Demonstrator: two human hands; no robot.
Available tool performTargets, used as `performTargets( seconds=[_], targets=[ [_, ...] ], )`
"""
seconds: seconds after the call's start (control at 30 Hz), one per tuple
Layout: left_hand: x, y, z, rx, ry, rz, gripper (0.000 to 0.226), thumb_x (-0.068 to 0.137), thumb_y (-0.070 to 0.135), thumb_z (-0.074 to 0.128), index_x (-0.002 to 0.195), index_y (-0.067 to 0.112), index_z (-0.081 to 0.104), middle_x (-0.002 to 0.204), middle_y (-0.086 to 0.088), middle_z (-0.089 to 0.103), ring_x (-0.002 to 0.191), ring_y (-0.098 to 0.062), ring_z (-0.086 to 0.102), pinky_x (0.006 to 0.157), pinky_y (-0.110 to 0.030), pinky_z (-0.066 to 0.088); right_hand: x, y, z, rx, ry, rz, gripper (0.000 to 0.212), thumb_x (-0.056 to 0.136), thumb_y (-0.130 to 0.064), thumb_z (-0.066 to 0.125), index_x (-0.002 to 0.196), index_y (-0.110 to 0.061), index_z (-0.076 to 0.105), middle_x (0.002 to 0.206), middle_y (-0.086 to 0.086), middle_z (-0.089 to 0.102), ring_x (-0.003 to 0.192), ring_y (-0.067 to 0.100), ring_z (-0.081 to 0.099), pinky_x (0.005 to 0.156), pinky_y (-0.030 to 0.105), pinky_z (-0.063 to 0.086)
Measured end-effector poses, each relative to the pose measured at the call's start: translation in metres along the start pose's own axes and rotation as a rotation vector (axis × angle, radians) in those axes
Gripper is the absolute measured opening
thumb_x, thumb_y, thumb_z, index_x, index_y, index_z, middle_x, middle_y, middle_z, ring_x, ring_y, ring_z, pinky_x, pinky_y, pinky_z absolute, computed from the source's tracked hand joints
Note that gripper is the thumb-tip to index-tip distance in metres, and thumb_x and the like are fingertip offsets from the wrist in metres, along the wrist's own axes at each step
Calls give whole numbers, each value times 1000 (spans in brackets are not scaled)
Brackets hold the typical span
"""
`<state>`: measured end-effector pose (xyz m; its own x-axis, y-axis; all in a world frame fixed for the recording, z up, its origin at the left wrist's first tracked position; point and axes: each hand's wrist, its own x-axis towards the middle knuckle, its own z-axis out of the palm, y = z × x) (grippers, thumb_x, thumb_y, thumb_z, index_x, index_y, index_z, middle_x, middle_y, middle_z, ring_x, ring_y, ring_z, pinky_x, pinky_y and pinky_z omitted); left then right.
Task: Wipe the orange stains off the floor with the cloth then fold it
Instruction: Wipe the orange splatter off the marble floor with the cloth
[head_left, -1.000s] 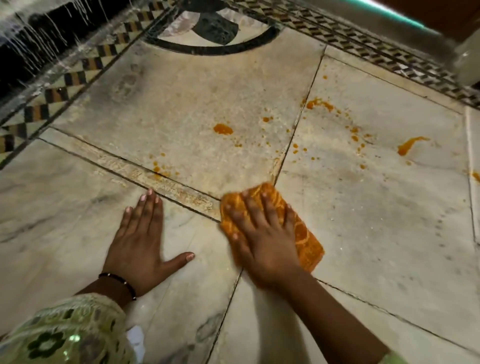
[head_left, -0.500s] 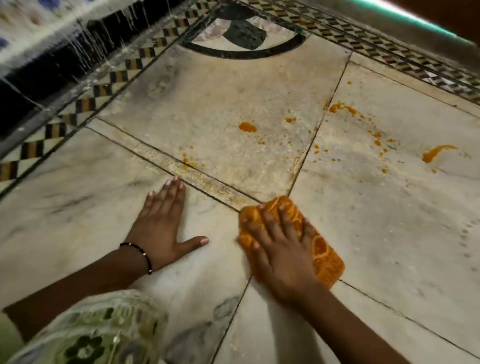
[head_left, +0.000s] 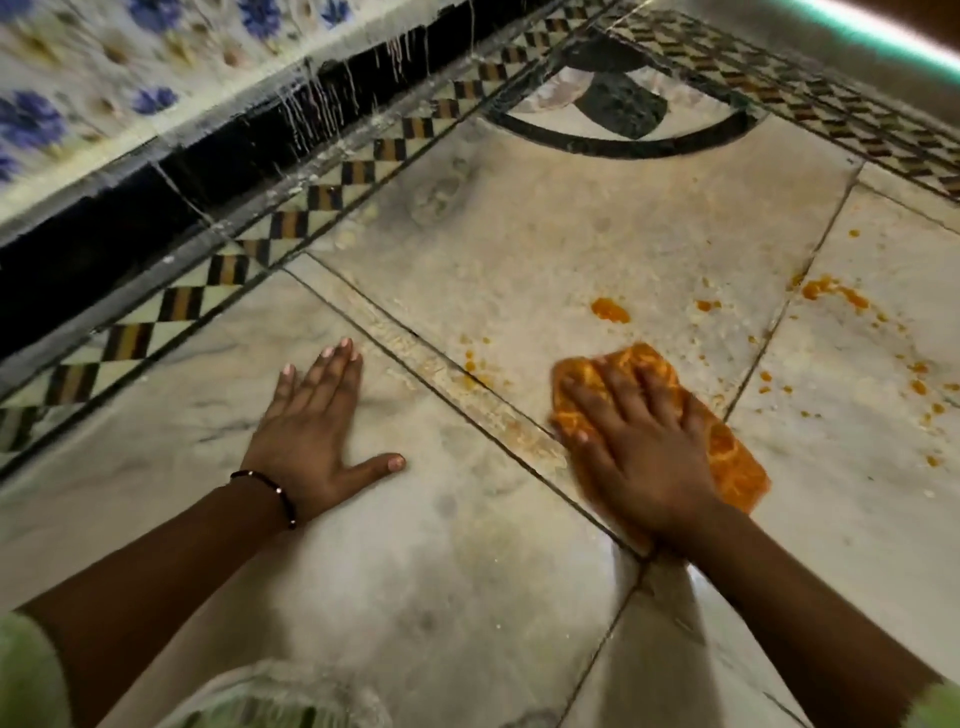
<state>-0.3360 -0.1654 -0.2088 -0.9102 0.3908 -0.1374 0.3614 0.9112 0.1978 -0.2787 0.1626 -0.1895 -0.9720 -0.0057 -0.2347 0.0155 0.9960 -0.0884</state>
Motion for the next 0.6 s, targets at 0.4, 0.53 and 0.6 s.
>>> performTargets(
  seconds=[0.4,0.53,0.6],
  targets=[
    [2,-7,5,35,-8,25,116,70,90,26,150,7,11,158,-8,5,145,-20,6,116,-46,9,99,-59,-12,-5,-14,-131,54,95,-56,11,147,-51,-3,161,-11,-6,147,22,-10,112,58,-5],
    [2,-5,4,29,-15,6,118,69,91,27,150,8,7,159,-7,3,146,-19,4,116,-46,7,21,-28,-1,-13,21,16,55,92,-58,7,145,-54,-9,160,-10,-12,144,20,-17,112,59,-3],
    [1,-4,4,24,-17,-5,118,69,90,28,151,9,5,159,-7,2,146,-20,4,116,-46,6,-5,-62,9,-31,65,-45,57,95,-55,17,149,-47,2,158,-8,-5,144,25,-7,109,62,-2]
  ],
)
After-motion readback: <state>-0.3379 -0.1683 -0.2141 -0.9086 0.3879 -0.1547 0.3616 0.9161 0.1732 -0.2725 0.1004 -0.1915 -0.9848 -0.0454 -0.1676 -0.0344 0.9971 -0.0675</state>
